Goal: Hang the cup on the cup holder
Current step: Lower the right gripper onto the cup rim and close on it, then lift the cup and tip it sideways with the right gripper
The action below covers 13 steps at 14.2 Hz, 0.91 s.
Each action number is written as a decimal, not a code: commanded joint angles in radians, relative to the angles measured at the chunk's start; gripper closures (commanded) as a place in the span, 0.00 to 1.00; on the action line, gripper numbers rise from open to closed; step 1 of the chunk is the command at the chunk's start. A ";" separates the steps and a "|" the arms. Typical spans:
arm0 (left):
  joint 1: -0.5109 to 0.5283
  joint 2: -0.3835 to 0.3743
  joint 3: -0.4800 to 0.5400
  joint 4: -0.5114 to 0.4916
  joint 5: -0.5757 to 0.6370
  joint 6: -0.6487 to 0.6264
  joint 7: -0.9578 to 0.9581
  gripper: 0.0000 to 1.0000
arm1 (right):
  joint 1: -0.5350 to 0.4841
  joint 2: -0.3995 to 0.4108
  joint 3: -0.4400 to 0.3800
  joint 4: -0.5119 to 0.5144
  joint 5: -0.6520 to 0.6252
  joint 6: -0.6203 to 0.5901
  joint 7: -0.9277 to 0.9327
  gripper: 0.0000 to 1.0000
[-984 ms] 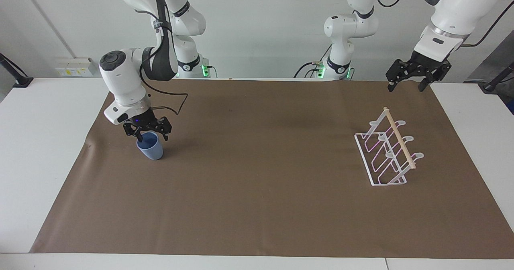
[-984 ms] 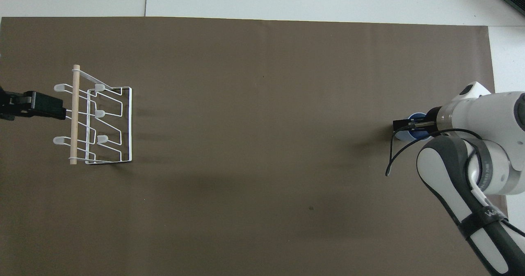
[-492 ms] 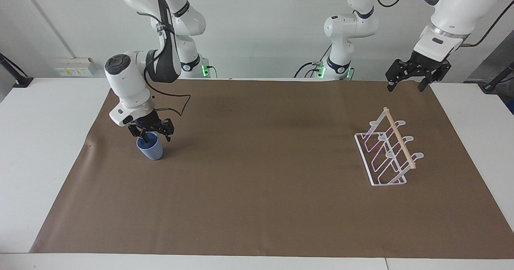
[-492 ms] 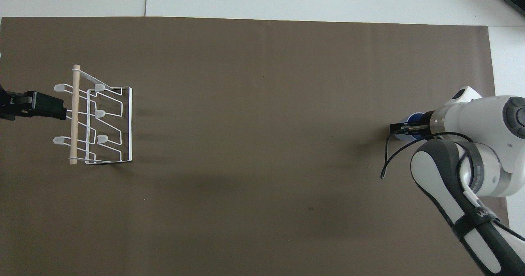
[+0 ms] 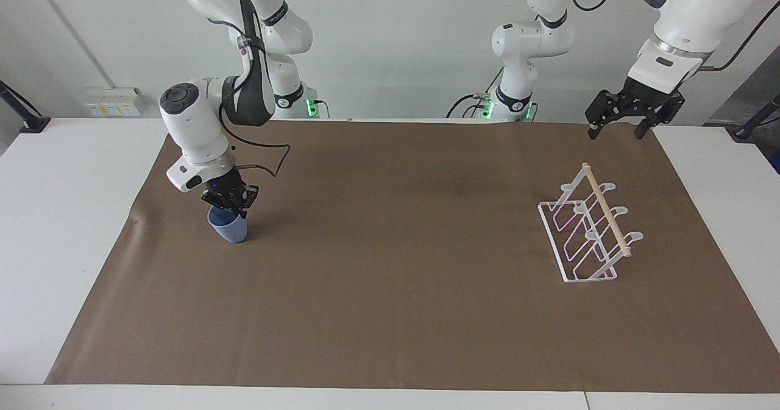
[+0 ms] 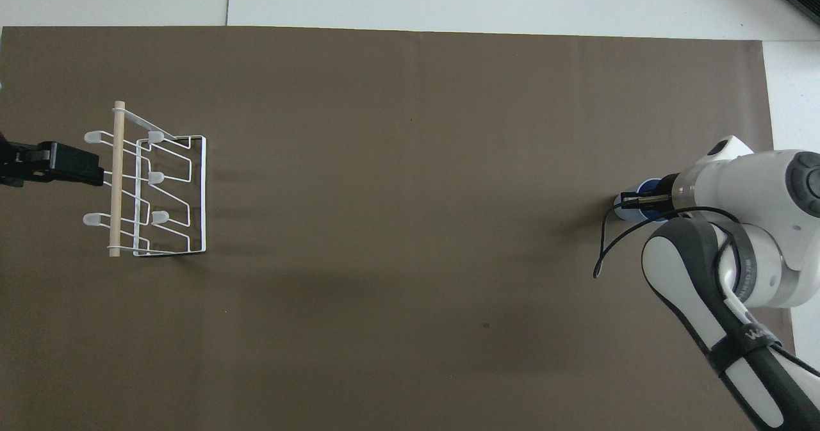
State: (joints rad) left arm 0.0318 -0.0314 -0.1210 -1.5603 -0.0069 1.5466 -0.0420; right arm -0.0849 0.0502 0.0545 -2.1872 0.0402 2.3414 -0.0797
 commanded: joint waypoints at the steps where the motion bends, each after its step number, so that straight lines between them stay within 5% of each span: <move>1: -0.006 -0.025 0.004 -0.029 0.013 0.023 -0.002 0.00 | 0.007 -0.004 -0.004 -0.019 0.024 0.019 0.002 1.00; 7: -0.010 -0.025 0.004 -0.030 0.013 0.023 -0.006 0.00 | 0.005 -0.004 0.002 0.021 0.044 -0.022 -0.043 1.00; 10: -0.010 -0.025 0.004 -0.030 0.013 0.023 -0.006 0.00 | 0.002 -0.019 -0.028 0.116 0.306 -0.215 -0.219 1.00; 13: -0.010 -0.025 0.004 -0.030 0.013 0.023 -0.007 0.00 | 0.002 -0.042 -0.056 0.193 0.342 -0.377 -0.249 1.00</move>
State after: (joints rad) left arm 0.0312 -0.0314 -0.1223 -1.5603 -0.0069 1.5493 -0.0420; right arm -0.0824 0.0255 0.0075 -2.0410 0.3436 2.0556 -0.2949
